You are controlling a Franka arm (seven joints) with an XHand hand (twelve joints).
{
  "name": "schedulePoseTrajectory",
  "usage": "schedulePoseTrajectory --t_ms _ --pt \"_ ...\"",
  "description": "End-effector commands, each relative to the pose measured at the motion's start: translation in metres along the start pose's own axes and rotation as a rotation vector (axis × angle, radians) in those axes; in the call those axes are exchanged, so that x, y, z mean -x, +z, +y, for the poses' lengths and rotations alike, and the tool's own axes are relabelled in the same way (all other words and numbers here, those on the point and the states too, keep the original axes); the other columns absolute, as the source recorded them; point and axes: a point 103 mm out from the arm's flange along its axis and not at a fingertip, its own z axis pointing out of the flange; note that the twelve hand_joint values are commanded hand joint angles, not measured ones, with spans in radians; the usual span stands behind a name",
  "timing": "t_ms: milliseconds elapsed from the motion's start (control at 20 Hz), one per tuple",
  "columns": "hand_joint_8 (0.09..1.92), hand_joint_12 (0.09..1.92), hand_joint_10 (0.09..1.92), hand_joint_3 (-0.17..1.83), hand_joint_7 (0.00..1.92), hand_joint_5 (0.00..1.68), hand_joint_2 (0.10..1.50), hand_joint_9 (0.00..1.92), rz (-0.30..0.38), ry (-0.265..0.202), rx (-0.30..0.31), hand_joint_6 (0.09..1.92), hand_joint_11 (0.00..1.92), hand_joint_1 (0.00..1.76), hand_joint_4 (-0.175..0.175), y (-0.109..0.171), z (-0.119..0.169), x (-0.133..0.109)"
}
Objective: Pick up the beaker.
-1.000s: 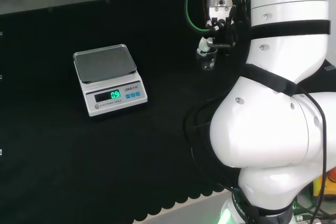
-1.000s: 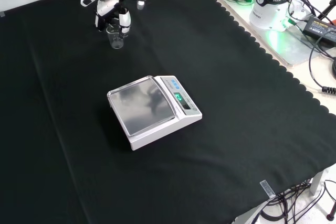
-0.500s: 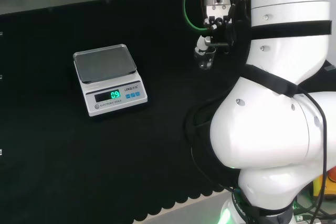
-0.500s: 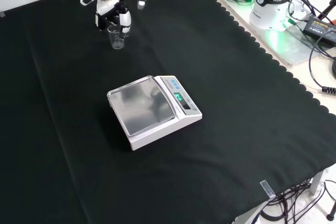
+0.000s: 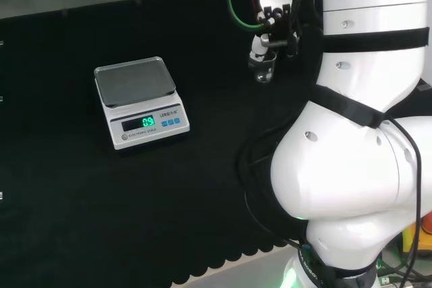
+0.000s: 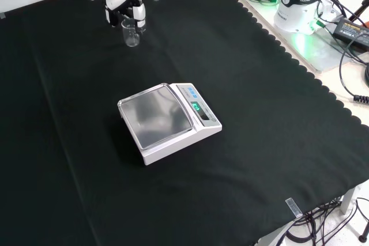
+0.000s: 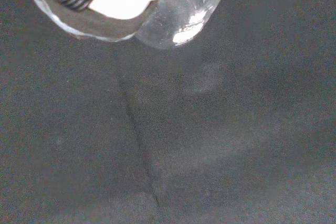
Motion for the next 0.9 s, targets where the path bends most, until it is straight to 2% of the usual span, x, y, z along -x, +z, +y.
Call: schedulePoseTrajectory --t_ms 50,250,400,500,650,900 --pt "0.80 0.60 0.16 0.06 0.92 1.12 1.02 1.41 -0.106 -0.009 0.050 0.78 1.53 1.14 -0.071 -0.051 -0.058 -0.014" --pt "0.80 0.59 0.16 0.05 0.94 1.12 1.02 1.42 -0.123 0.004 0.061 0.77 1.55 1.15 -0.090 -0.066 -0.079 -0.030" --pt "0.78 0.58 0.14 0.03 0.96 1.13 1.02 1.43 -0.144 0.007 0.047 0.75 1.57 1.17 -0.136 -0.069 -0.084 -0.044" --pt "0.78 0.57 0.13 0.03 0.97 1.13 1.03 1.43 -0.155 0.000 0.040 0.75 1.57 1.18 -0.155 -0.071 -0.089 -0.052" --pt "0.77 0.57 0.13 0.03 0.97 1.14 1.03 1.43 -0.152 -0.007 0.036 0.75 1.57 1.18 -0.161 -0.076 -0.093 -0.058" --pt "0.77 0.56 0.13 0.03 0.98 1.14 1.03 1.43 -0.122 -0.029 0.063 0.75 1.57 1.18 -0.162 -0.090 -0.108 -0.061"
